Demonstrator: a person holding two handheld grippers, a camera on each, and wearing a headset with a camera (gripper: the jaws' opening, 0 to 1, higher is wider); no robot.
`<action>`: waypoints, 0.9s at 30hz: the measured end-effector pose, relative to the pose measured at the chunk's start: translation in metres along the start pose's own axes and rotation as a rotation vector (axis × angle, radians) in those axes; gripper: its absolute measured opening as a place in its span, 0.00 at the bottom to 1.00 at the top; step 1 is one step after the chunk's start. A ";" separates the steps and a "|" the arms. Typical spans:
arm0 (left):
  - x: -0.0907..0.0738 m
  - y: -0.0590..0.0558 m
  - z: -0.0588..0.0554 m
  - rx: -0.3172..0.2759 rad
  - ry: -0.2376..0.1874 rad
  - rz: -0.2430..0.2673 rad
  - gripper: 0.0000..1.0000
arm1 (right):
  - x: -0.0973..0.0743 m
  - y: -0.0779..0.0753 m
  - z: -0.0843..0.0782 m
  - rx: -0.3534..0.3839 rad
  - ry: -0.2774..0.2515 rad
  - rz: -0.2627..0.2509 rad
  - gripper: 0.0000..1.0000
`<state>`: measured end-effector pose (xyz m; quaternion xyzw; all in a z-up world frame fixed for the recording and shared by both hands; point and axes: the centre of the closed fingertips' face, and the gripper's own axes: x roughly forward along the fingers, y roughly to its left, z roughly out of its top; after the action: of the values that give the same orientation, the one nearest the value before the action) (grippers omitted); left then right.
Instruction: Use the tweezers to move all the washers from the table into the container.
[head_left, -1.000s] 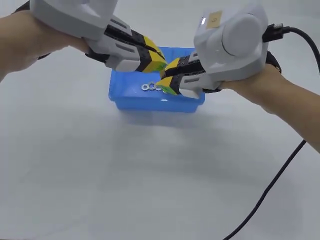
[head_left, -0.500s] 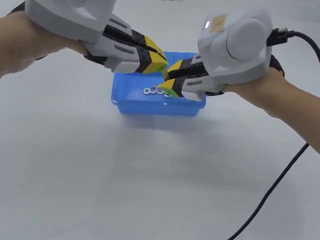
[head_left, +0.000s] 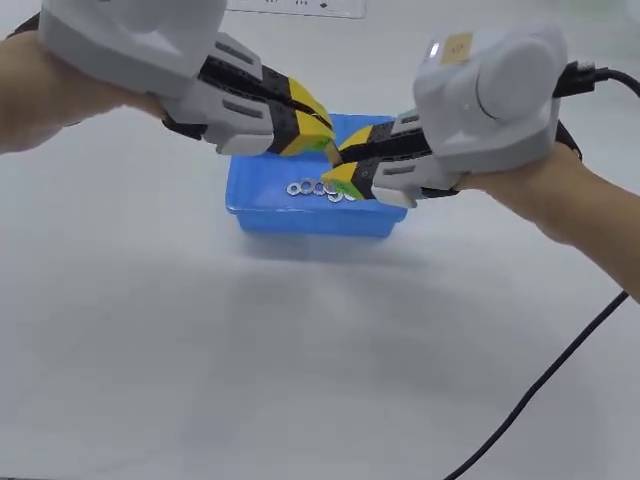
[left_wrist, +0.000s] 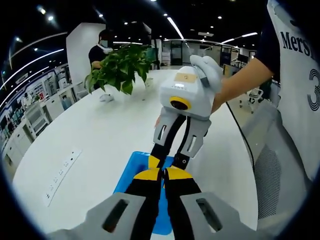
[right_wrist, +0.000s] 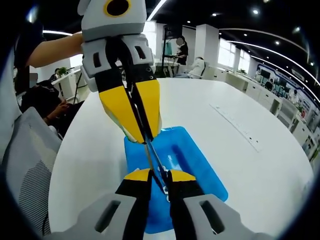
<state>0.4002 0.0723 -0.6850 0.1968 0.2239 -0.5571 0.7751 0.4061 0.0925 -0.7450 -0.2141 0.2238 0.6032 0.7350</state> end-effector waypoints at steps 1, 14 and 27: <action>-0.001 -0.001 0.000 0.007 0.002 -0.003 0.06 | 0.000 0.002 0.000 -0.005 0.003 0.006 0.13; -0.007 -0.014 0.002 0.026 -0.012 -0.048 0.06 | -0.005 0.021 0.002 -0.041 0.009 0.042 0.09; -0.023 -0.035 0.011 0.084 -0.015 -0.076 0.06 | -0.020 0.037 0.013 -0.172 0.044 0.019 0.09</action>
<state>0.3616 0.0735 -0.6652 0.2163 0.2020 -0.5963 0.7462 0.3668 0.0912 -0.7242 -0.2879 0.1893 0.6221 0.7030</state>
